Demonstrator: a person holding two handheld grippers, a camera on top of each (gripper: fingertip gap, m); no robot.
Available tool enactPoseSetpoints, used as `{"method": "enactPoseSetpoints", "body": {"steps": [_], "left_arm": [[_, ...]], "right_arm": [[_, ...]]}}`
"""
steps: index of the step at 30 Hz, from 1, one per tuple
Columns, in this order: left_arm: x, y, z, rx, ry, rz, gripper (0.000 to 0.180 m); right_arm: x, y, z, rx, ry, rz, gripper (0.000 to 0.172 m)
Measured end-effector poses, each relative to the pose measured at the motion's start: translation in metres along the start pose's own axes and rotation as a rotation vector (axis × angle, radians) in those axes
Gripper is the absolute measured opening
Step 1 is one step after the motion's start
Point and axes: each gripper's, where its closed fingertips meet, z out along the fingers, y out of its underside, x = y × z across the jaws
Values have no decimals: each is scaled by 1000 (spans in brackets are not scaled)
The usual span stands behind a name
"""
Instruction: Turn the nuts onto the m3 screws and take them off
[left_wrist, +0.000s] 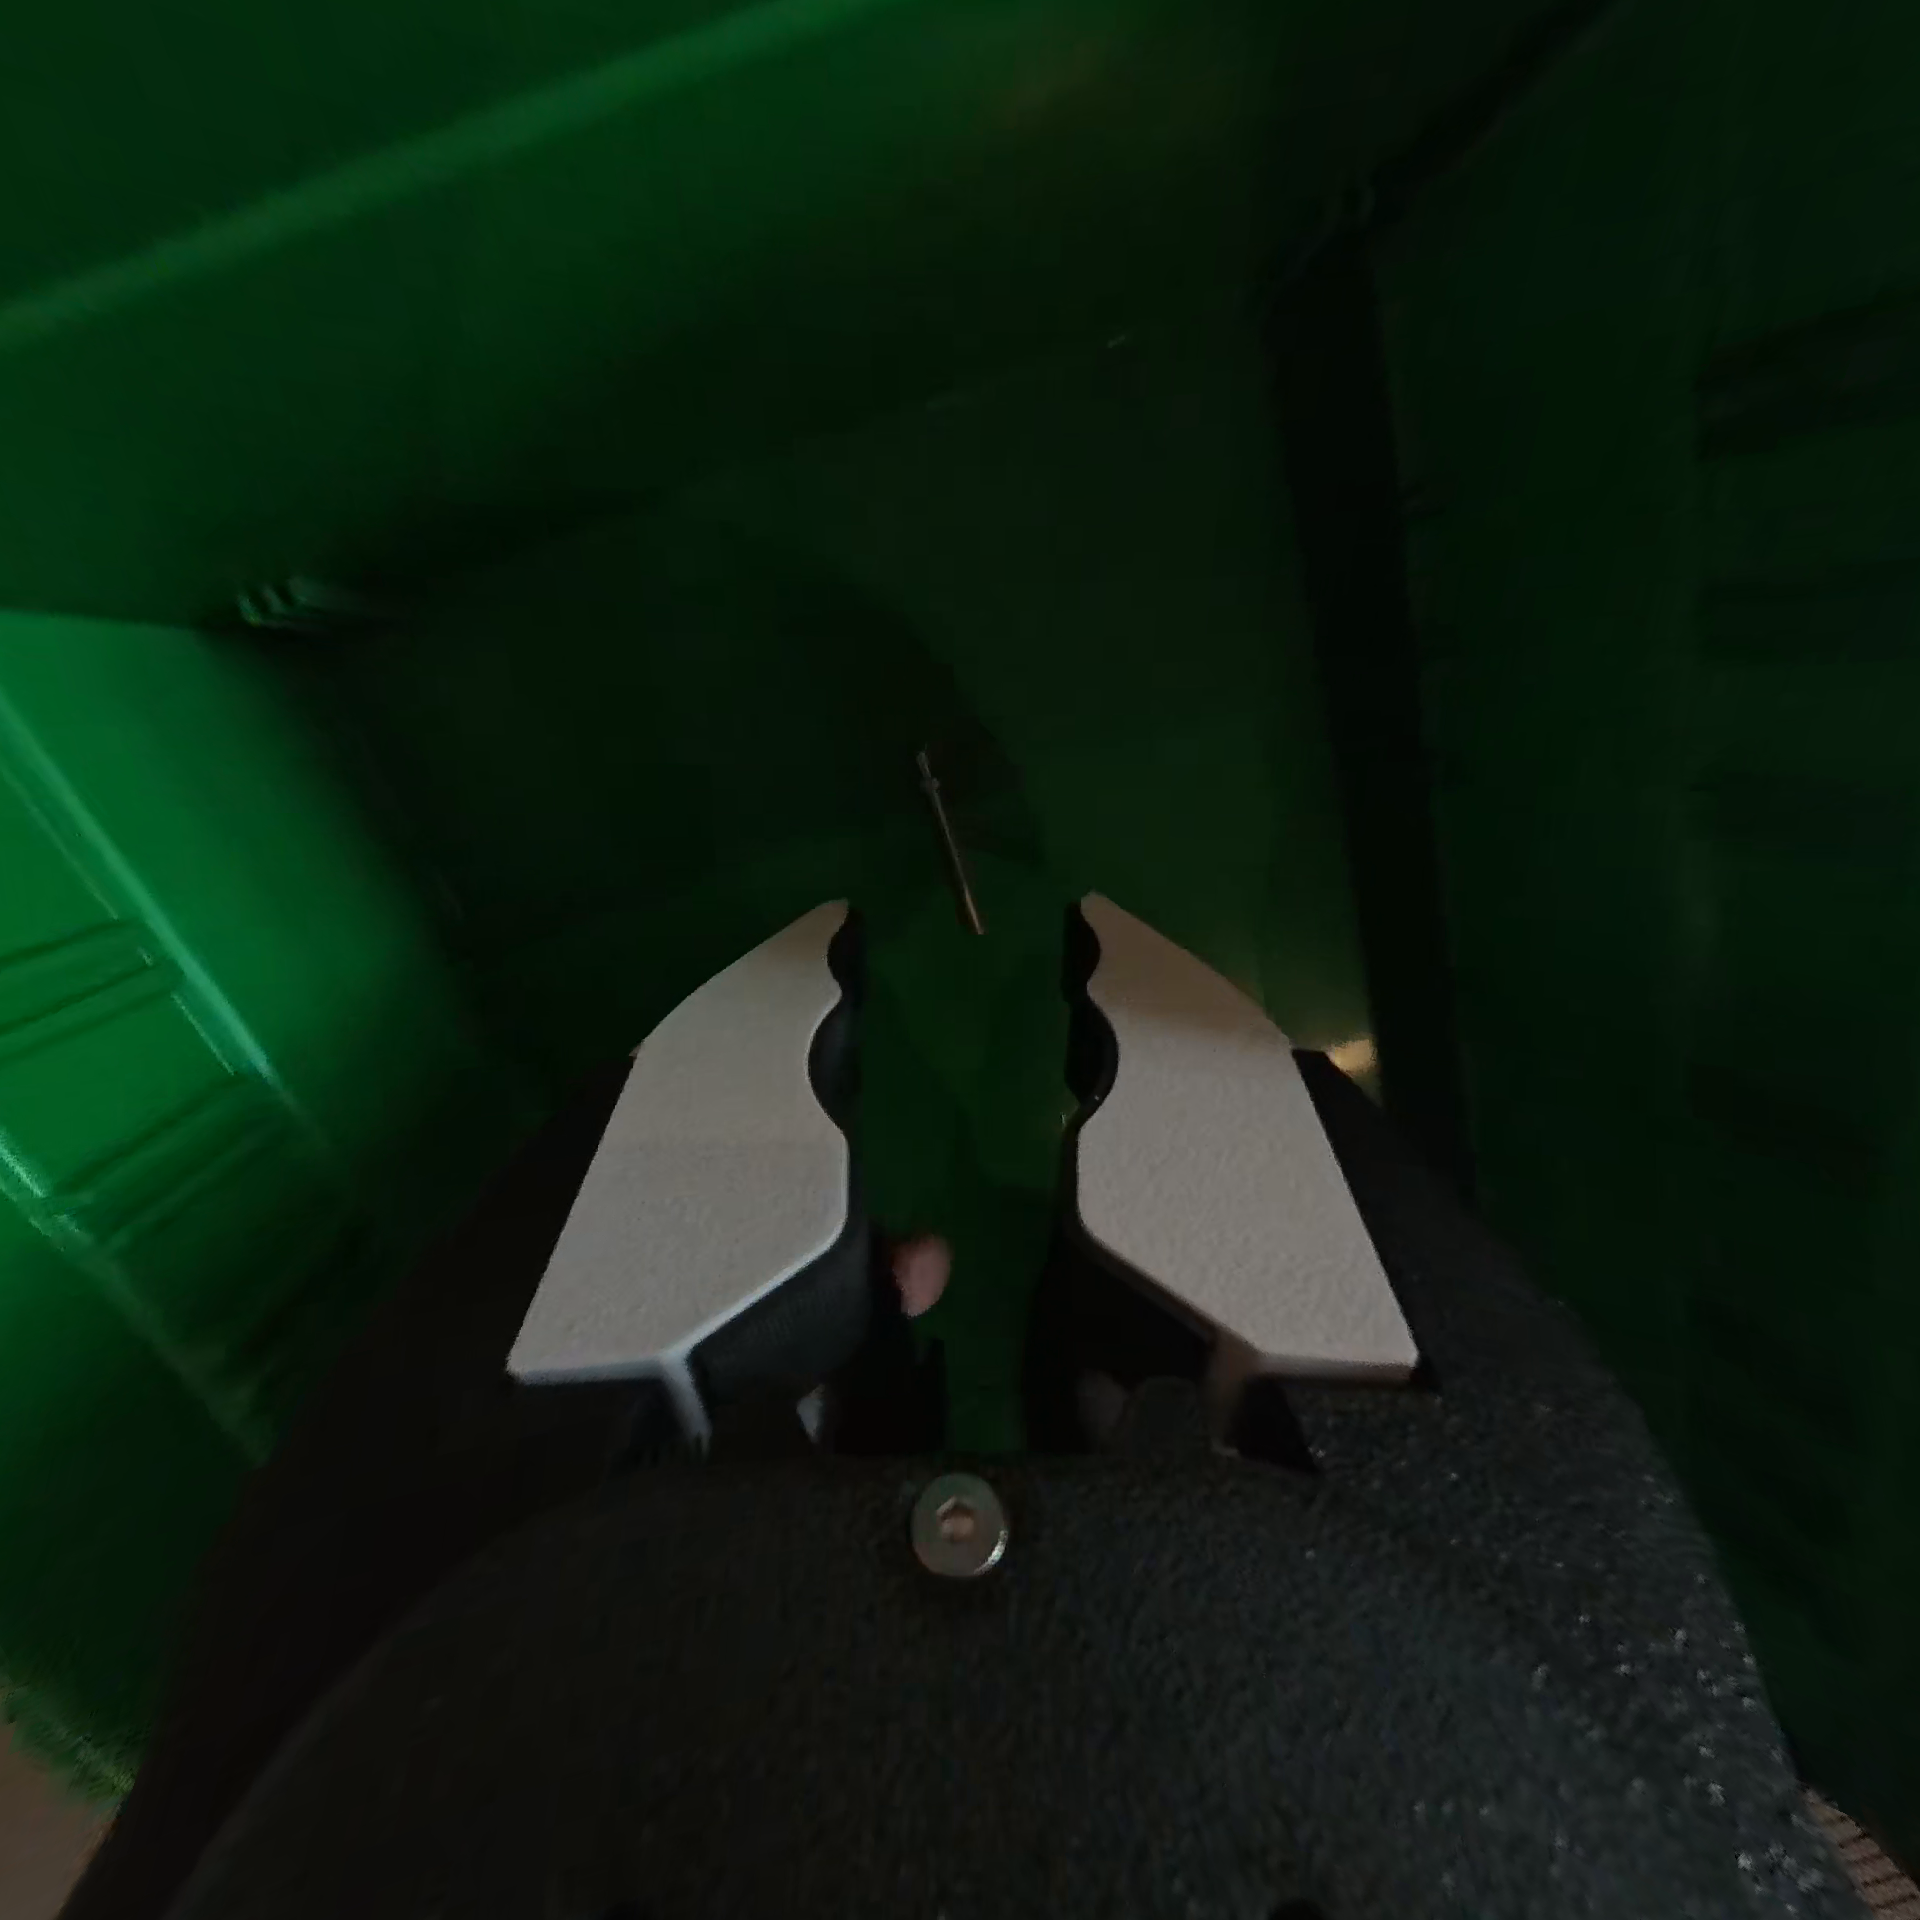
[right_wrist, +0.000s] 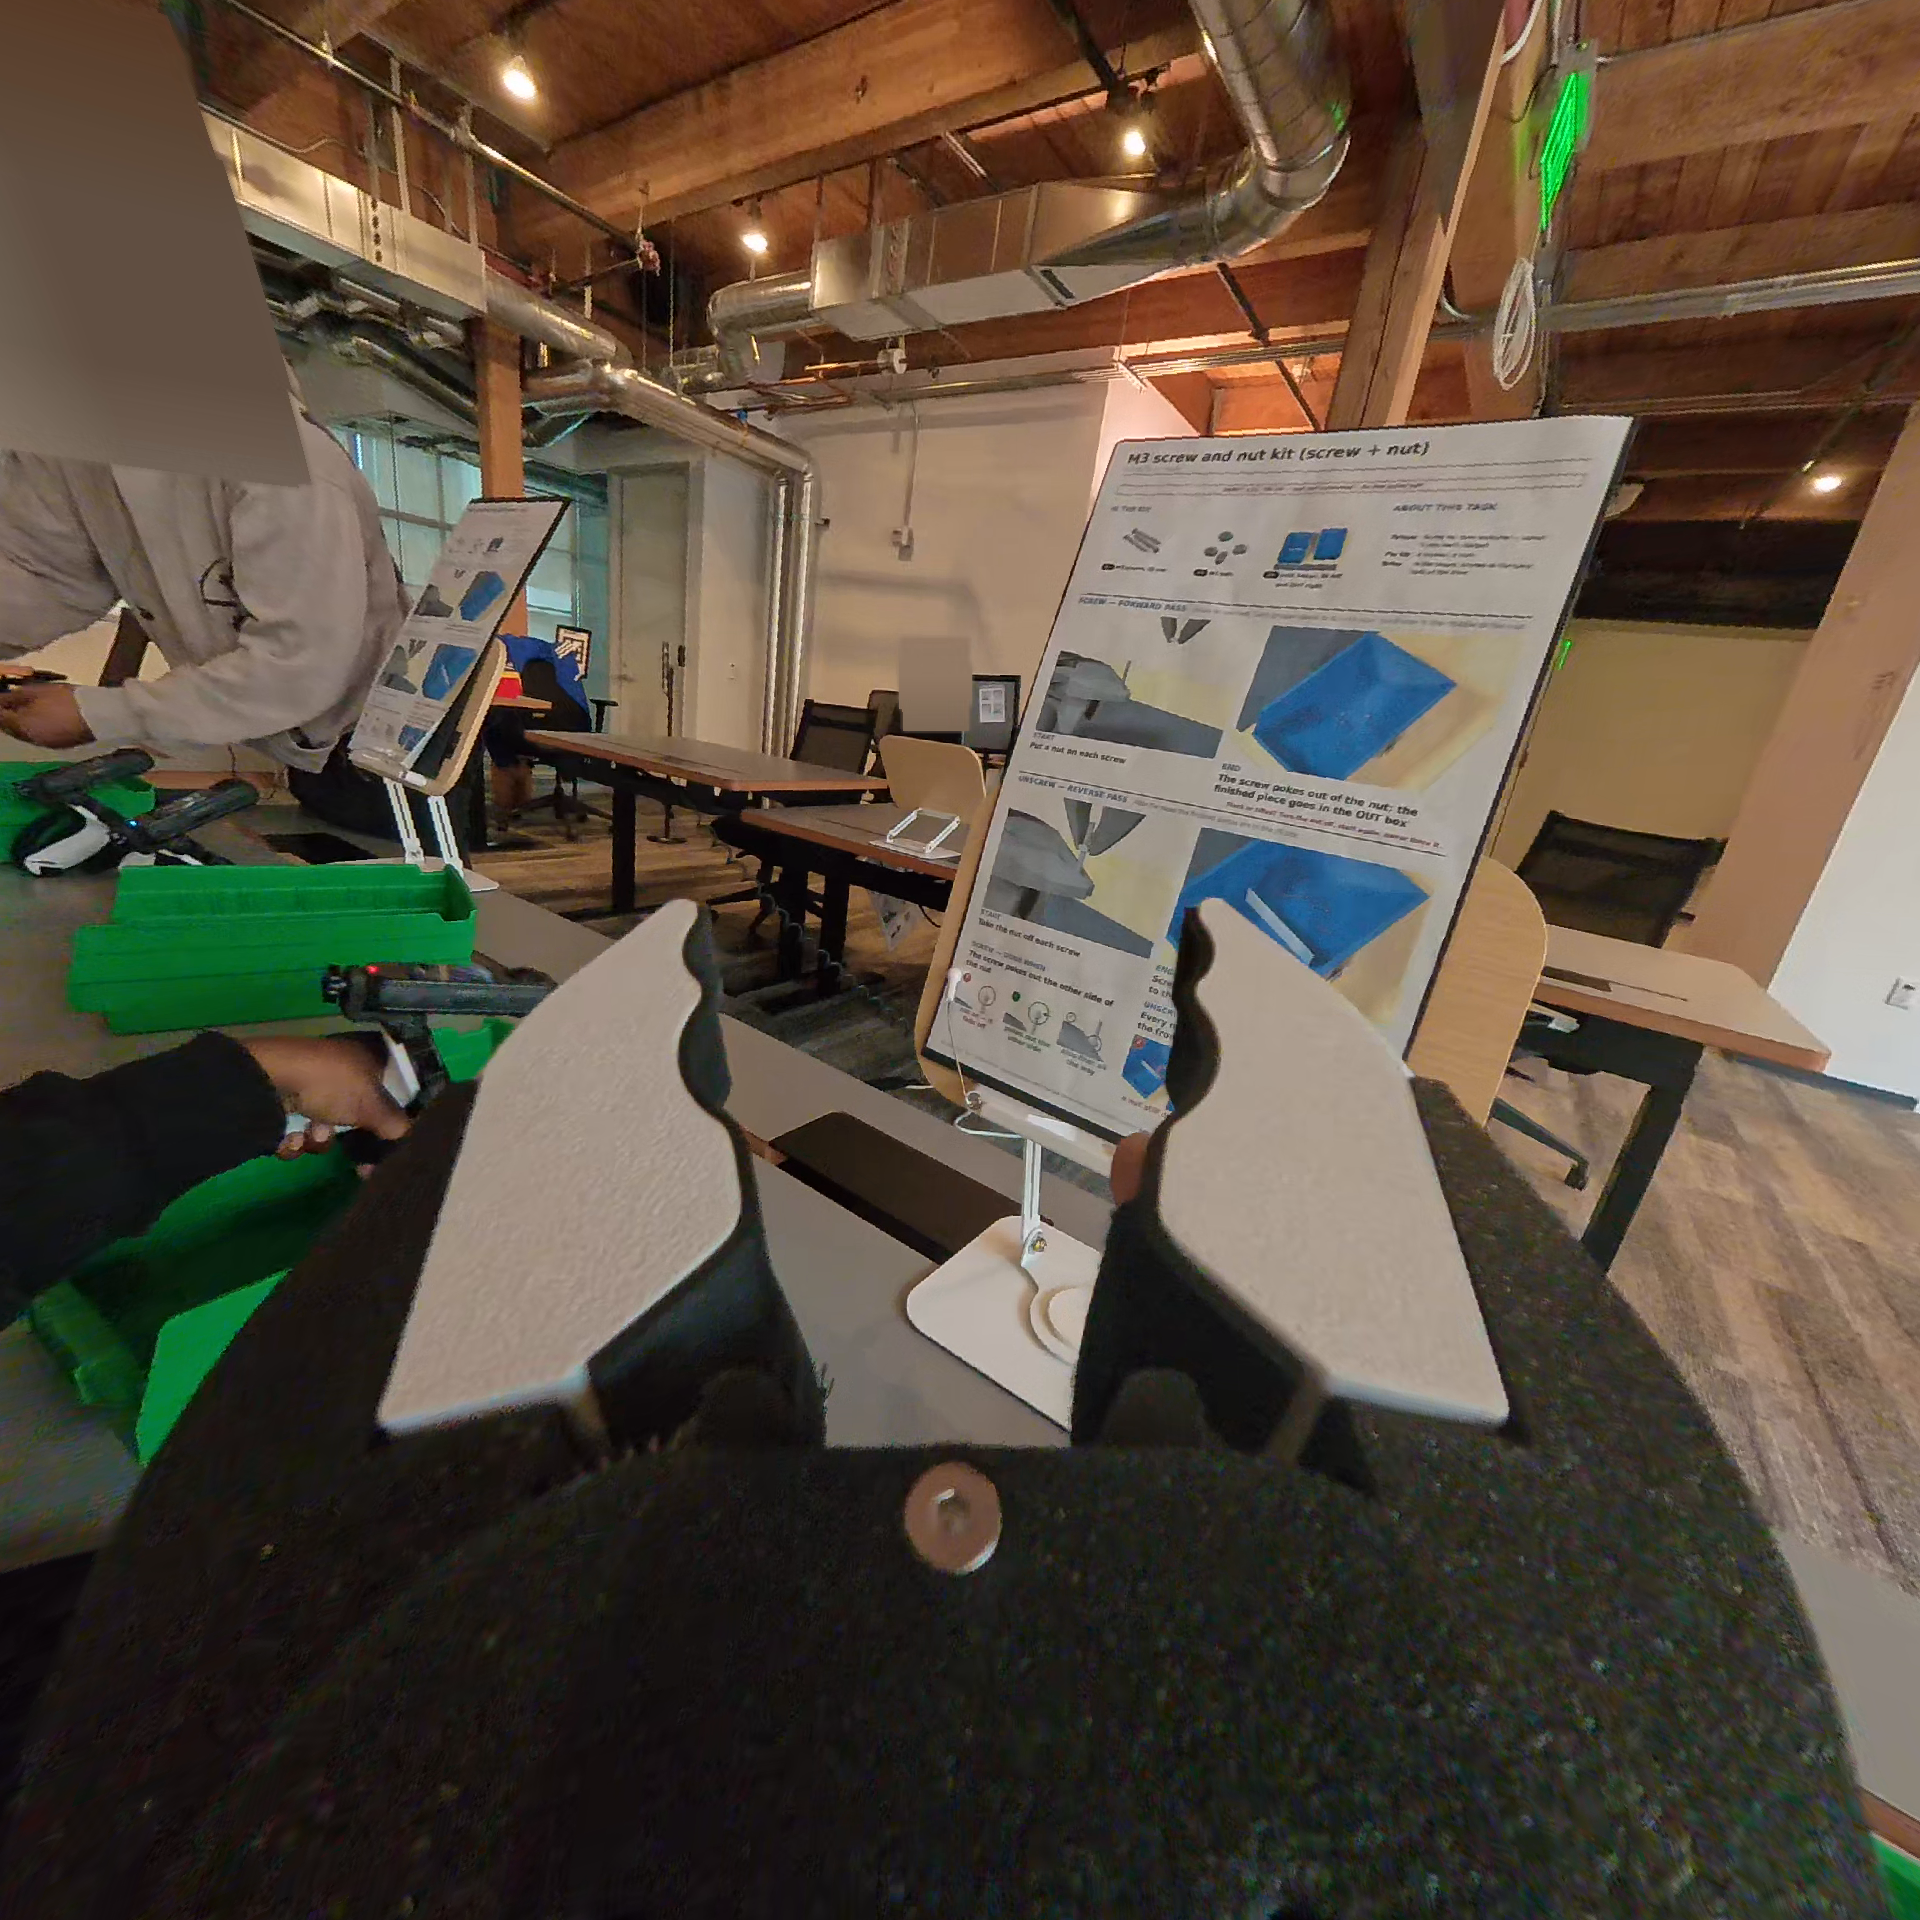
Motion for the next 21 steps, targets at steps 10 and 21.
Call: {"method": "enactPoseSetpoints", "body": {"steps": [10,21], "left_arm": [[-3,-1,7,-12,-22,-11,21],[2,1,10,-13,-30,9,7]], "right_arm": [[5,-2,-3,15,20,3,82],[7,-1,-4,14,33,5,82]]}}
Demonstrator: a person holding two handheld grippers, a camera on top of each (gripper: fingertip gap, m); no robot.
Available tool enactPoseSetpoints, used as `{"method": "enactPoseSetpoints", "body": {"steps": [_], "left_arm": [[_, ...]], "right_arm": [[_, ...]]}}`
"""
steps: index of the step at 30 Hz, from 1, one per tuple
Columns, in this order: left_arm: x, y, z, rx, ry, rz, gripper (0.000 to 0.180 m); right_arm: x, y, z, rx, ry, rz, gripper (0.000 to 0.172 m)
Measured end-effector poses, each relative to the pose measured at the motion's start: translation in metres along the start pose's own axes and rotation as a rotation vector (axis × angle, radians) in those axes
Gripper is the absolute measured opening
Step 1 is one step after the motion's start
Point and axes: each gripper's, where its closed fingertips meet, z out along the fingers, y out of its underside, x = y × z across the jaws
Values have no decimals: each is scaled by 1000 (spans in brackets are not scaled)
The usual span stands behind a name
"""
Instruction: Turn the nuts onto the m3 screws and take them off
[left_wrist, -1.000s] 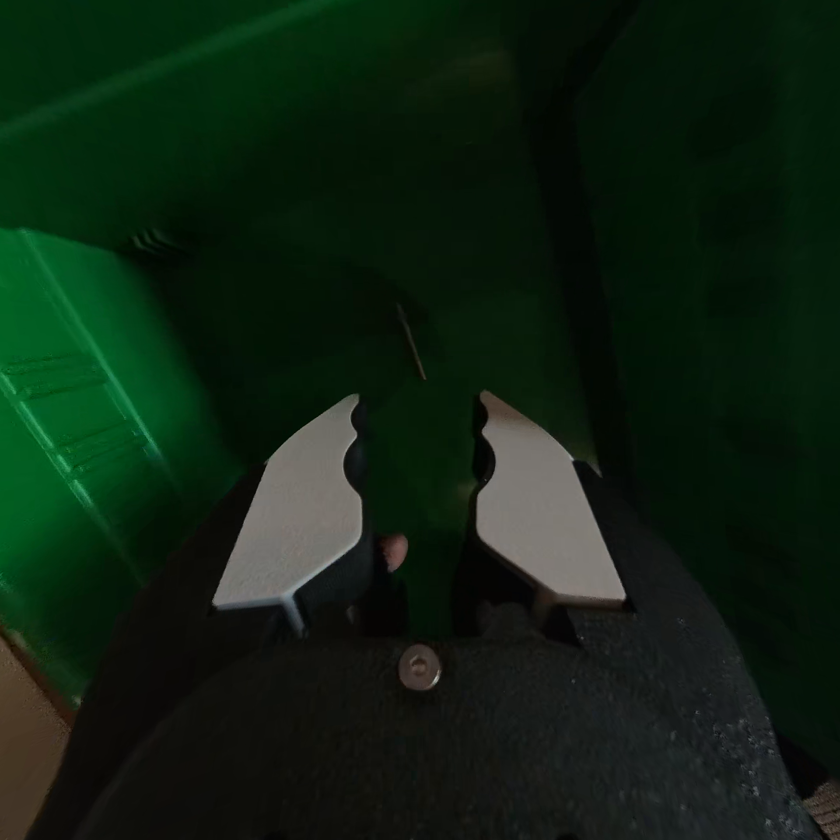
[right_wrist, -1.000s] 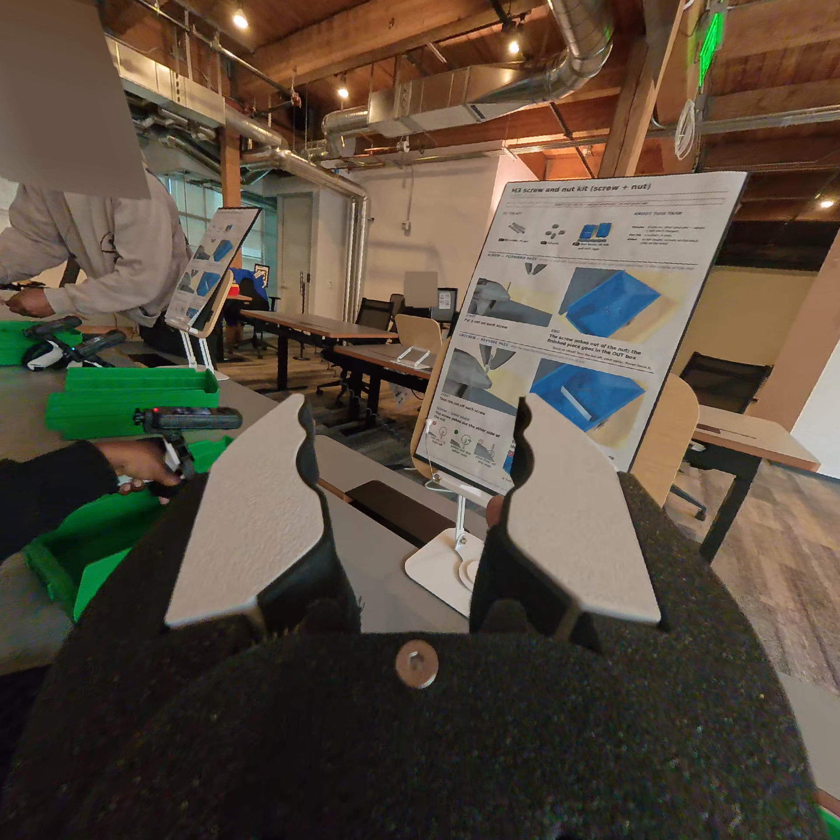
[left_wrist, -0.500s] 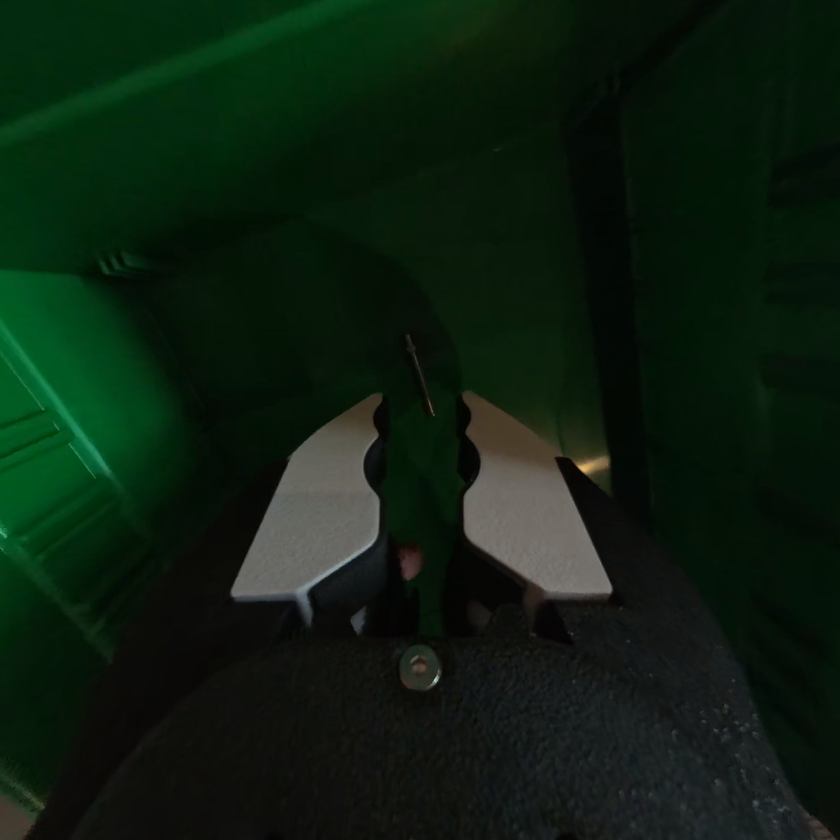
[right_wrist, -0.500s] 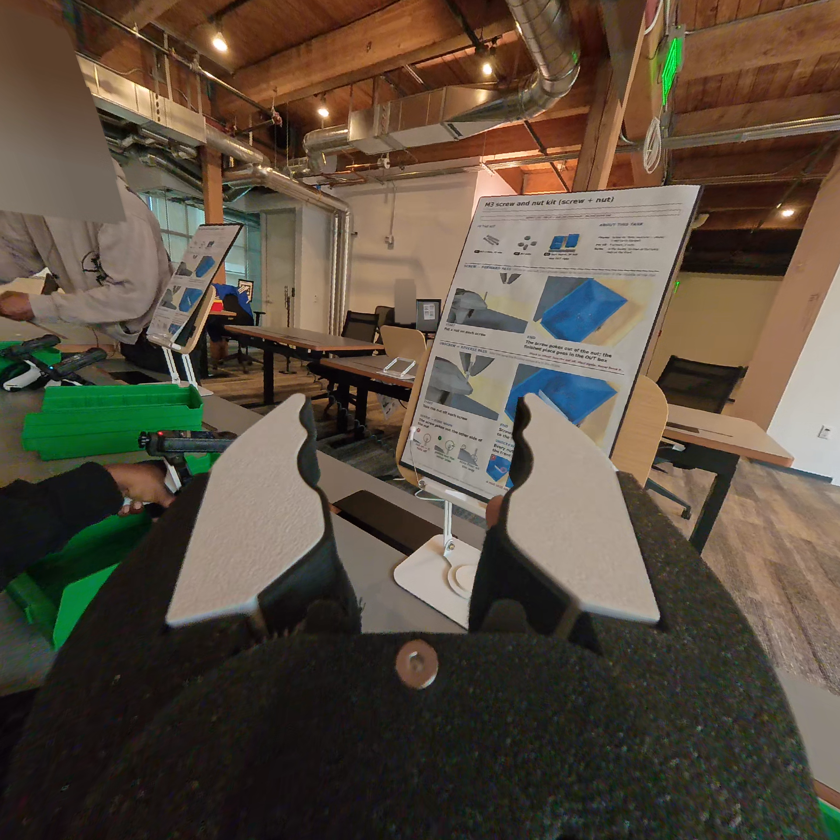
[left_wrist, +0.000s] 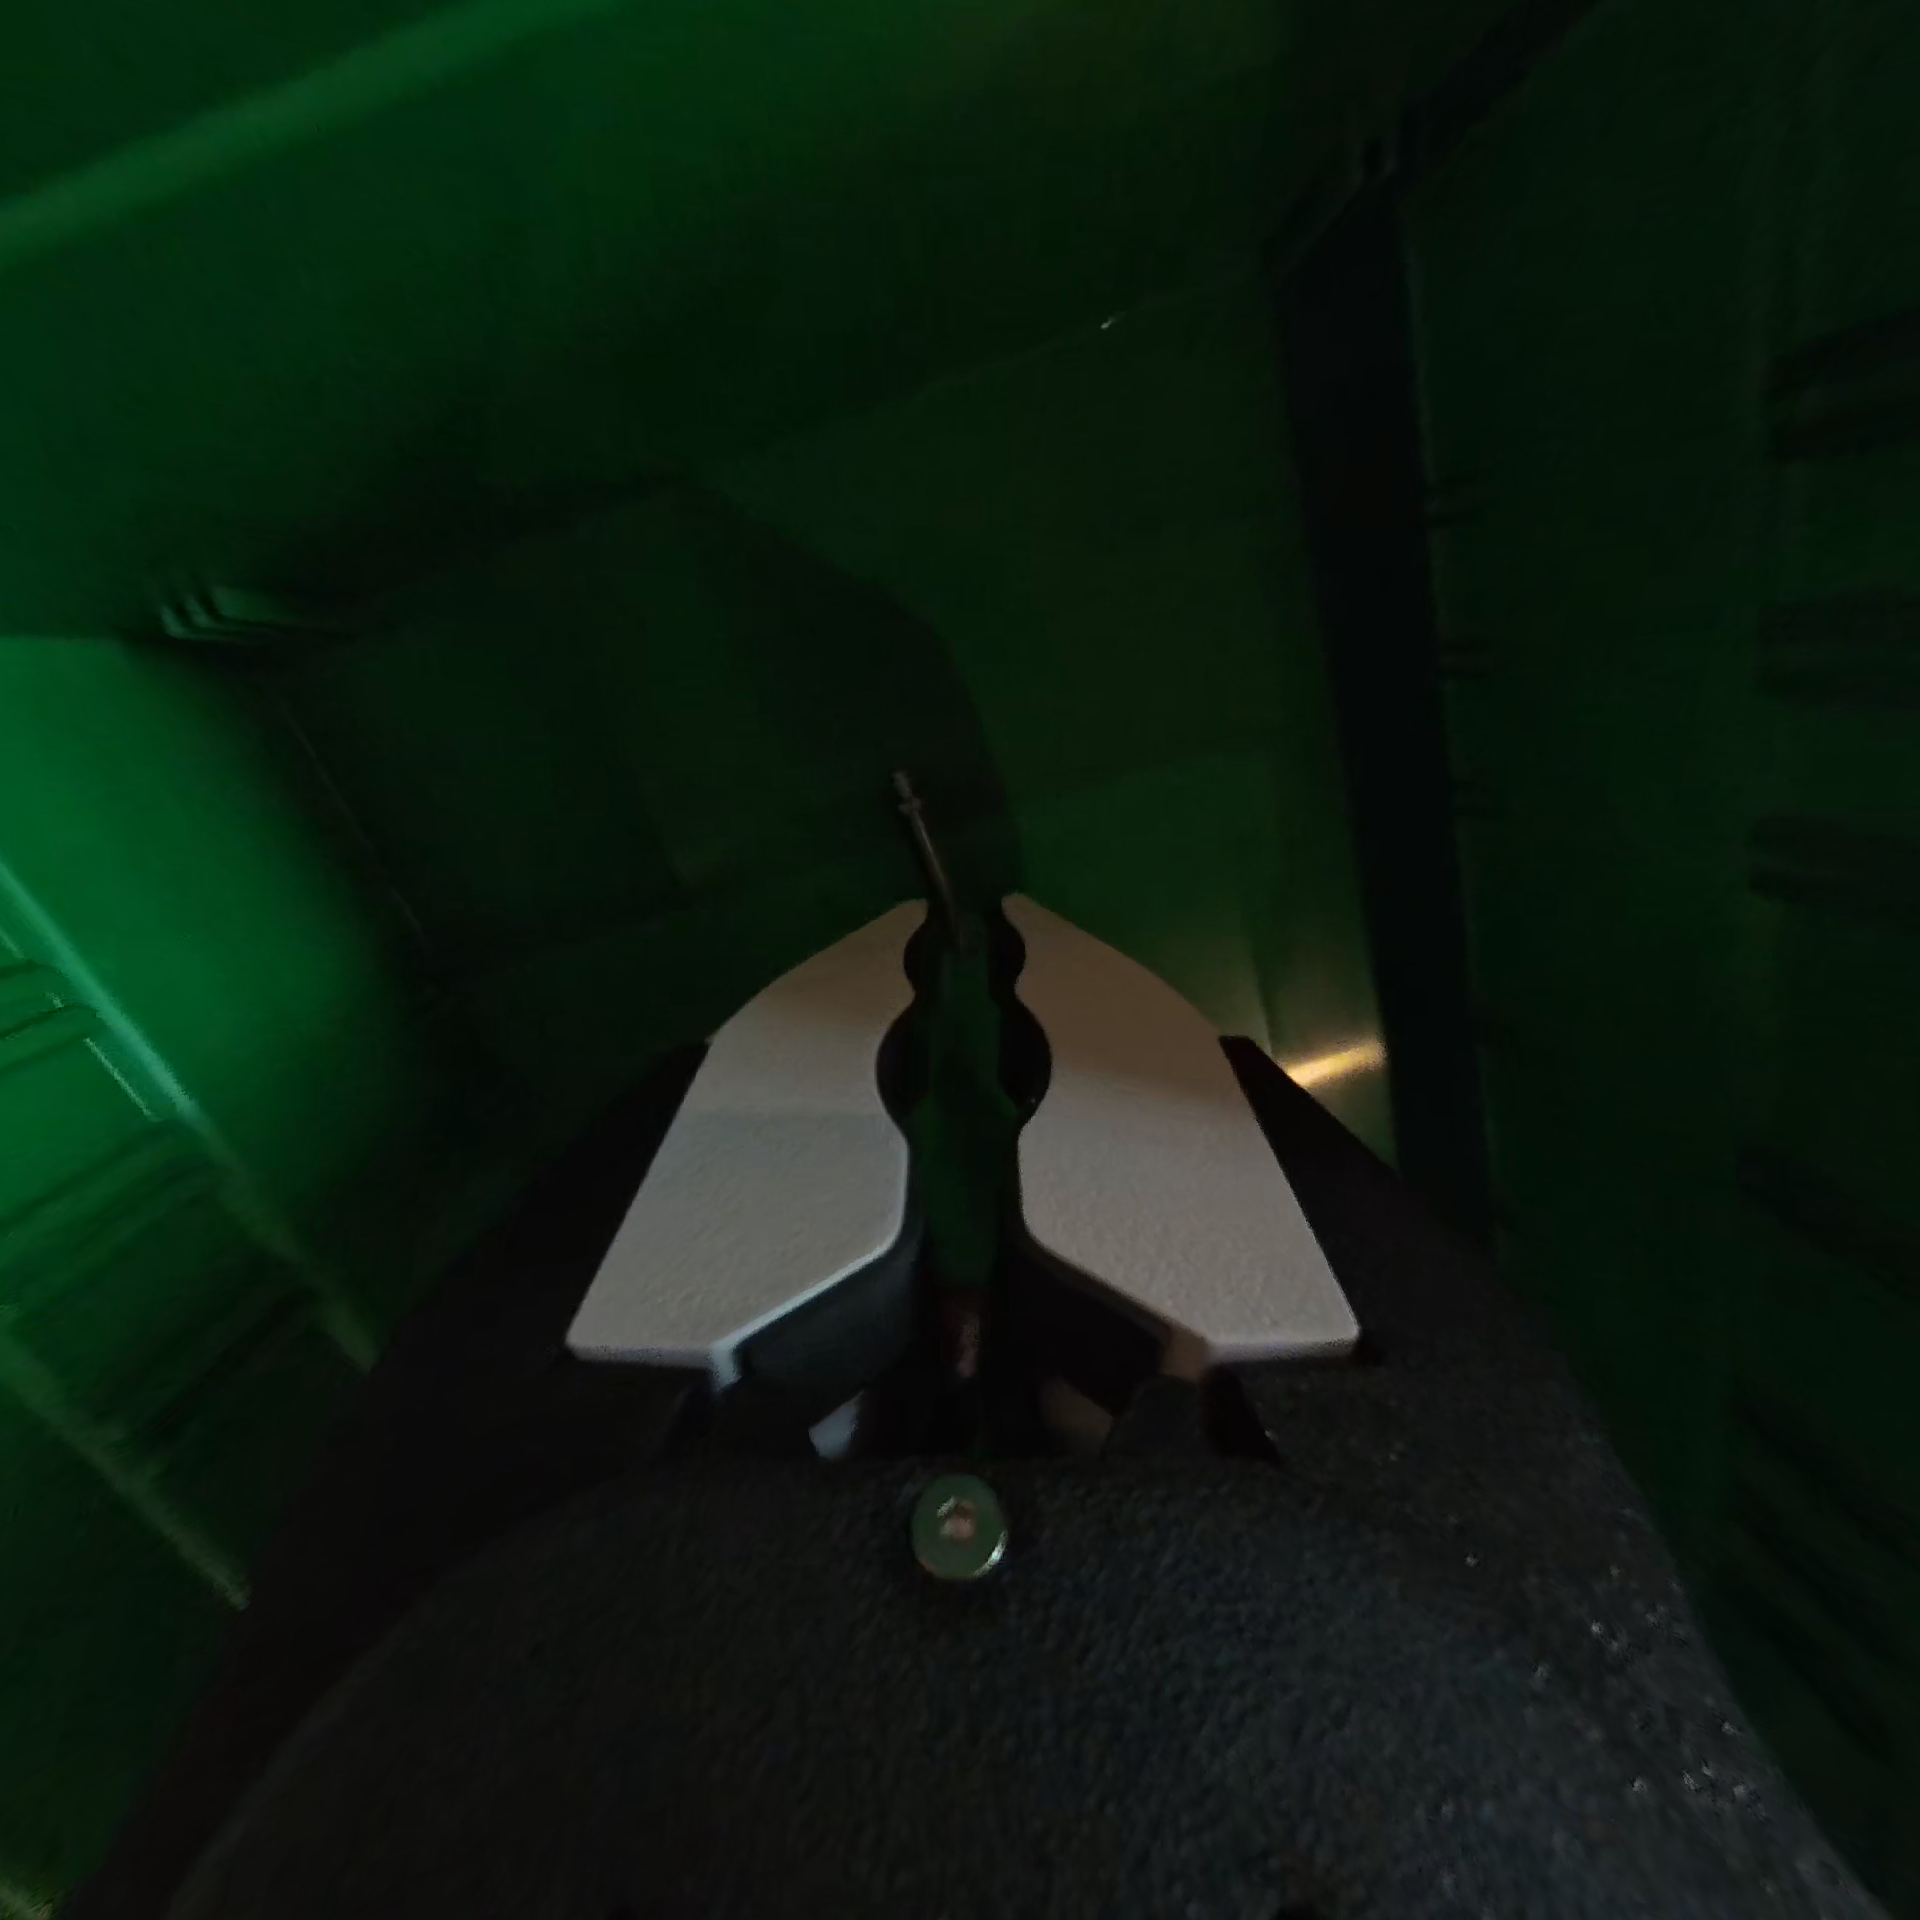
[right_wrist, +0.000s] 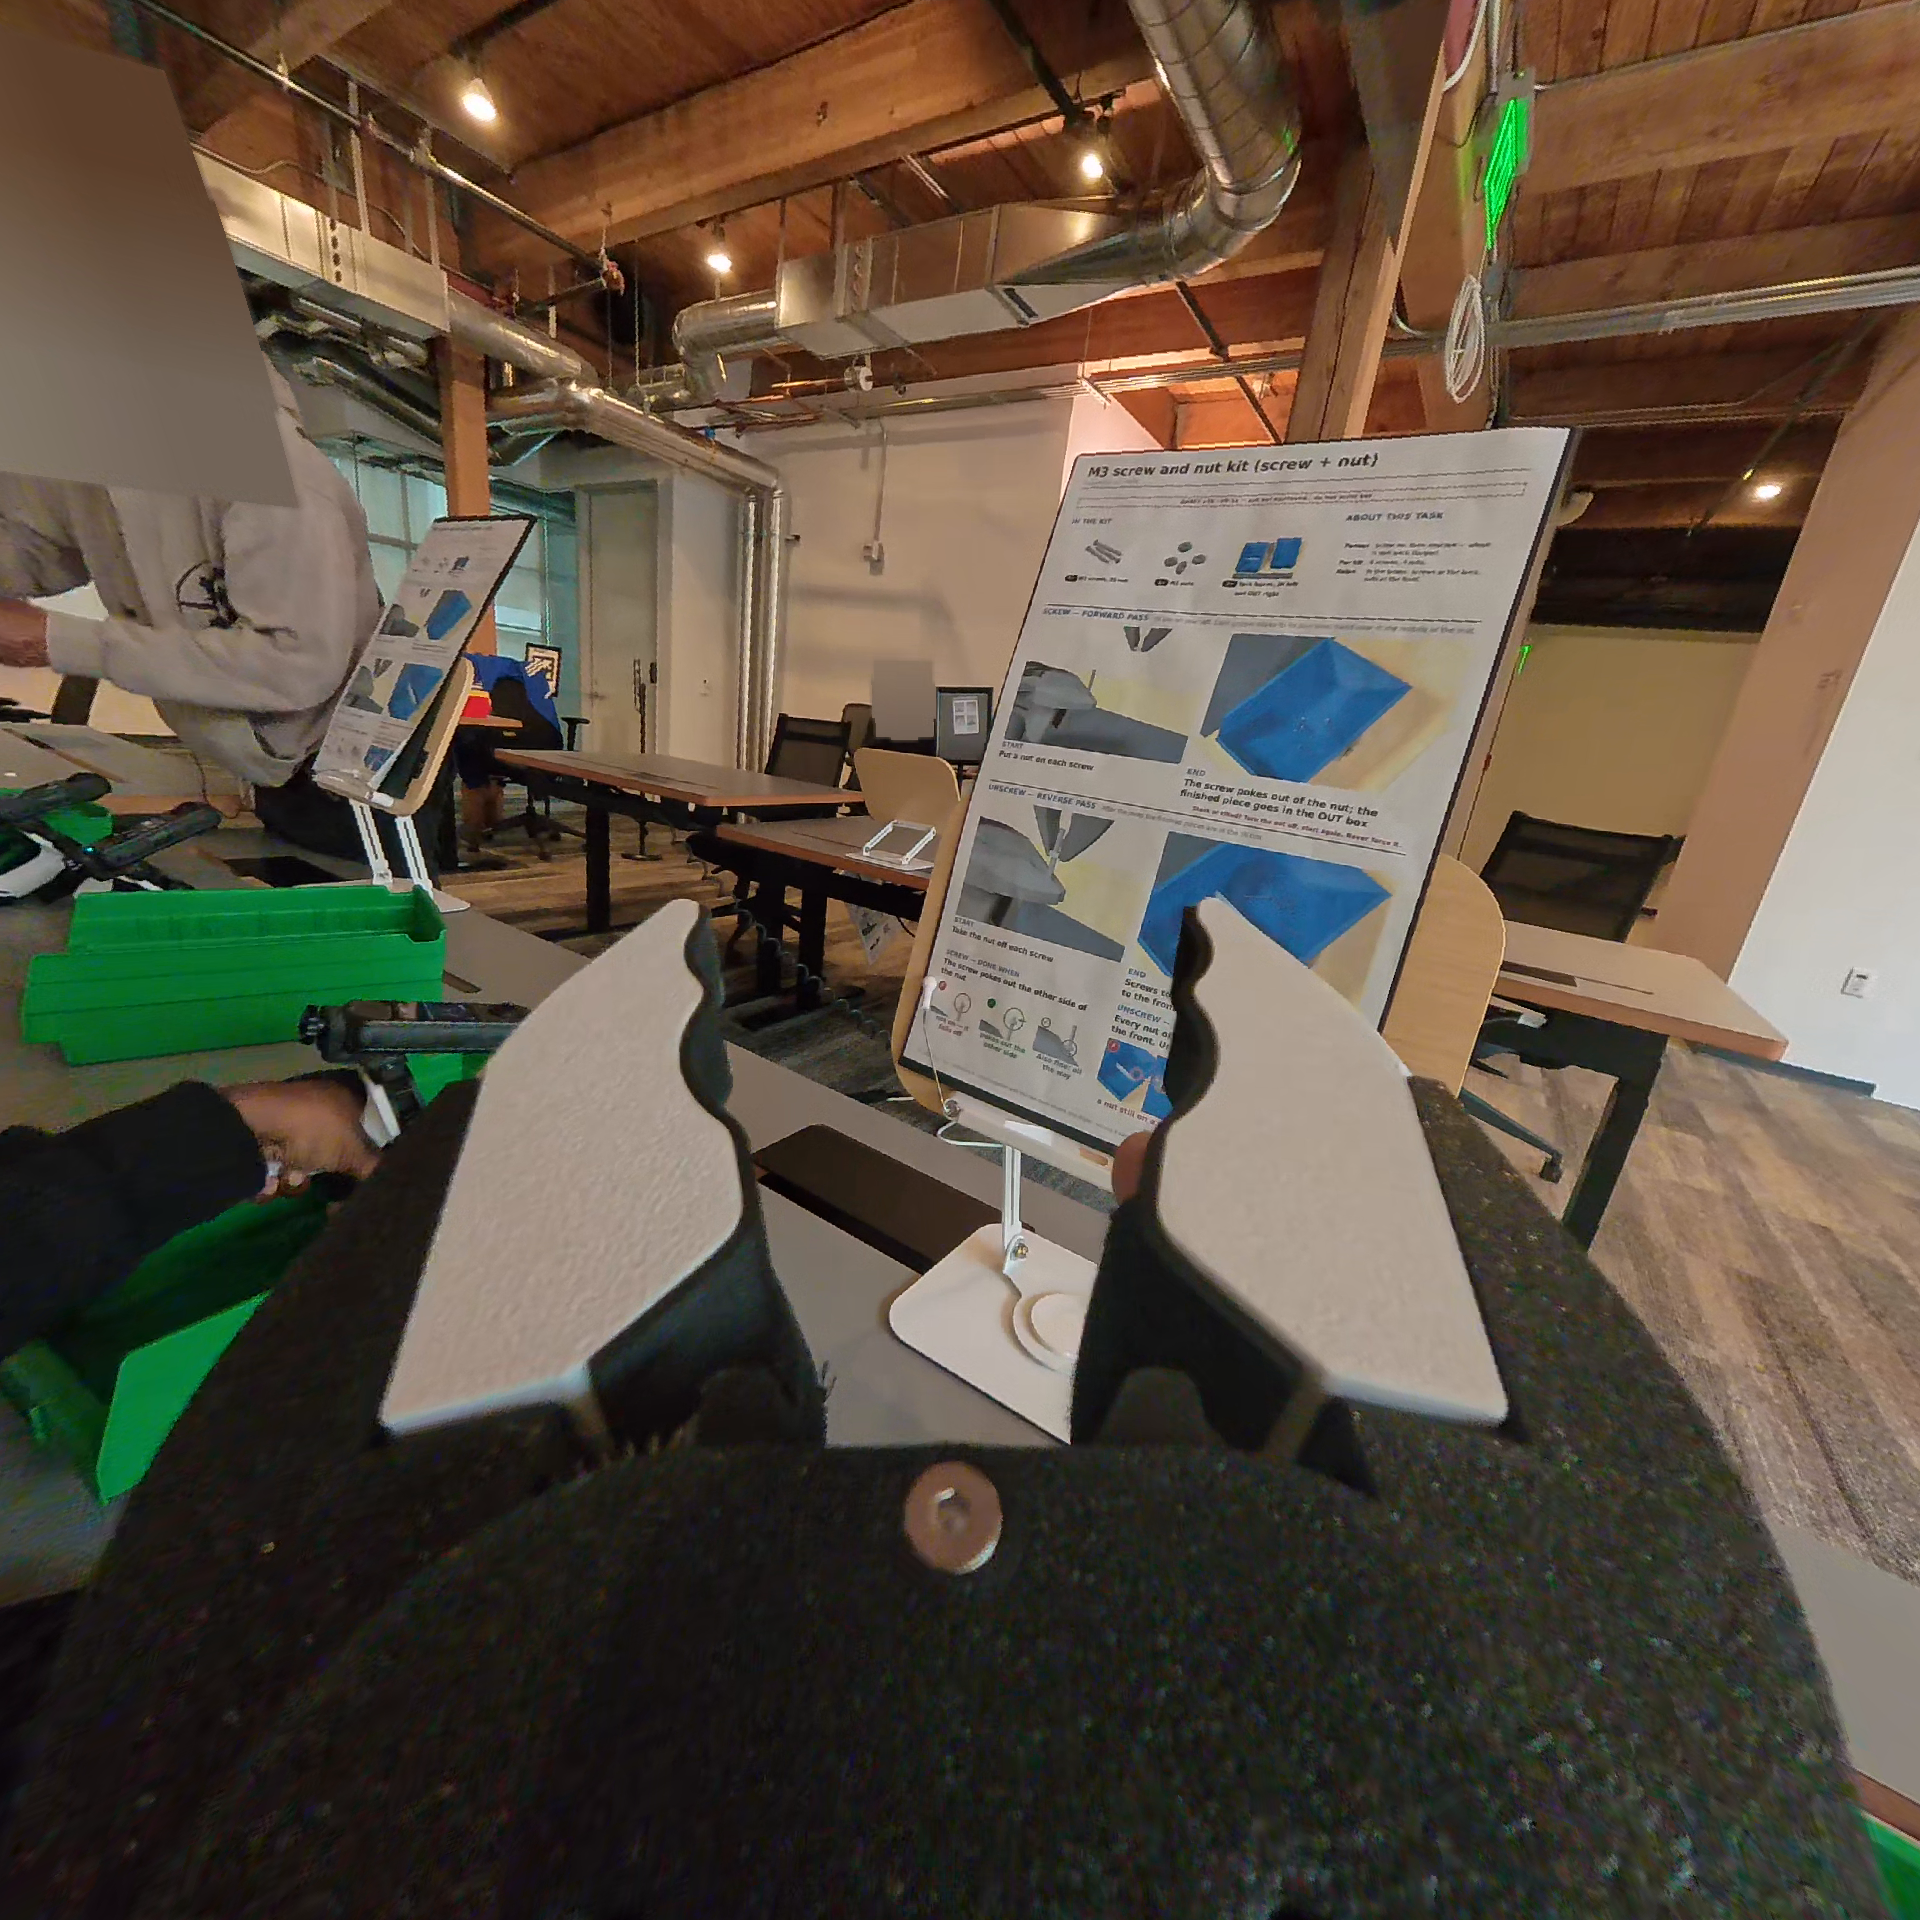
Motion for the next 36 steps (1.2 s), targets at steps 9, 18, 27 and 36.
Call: {"method": "enactPoseSetpoints", "body": {"steps": [9,18,27,36], "left_arm": [[-2,-3,-11,106,-48,17,2],[66,-66,-148,652,34,143,1],[215,-76,-255,990,123,477,2],[327,-39,-295,1160,456,709,1]], "right_arm": [[-2,0,0,-1,-11,0,81],[-25,20,16,-84,-122,-13,74],[-58,42,37,-150,-267,10,64],[-94,58,46,-179,-493,97,57]]}}
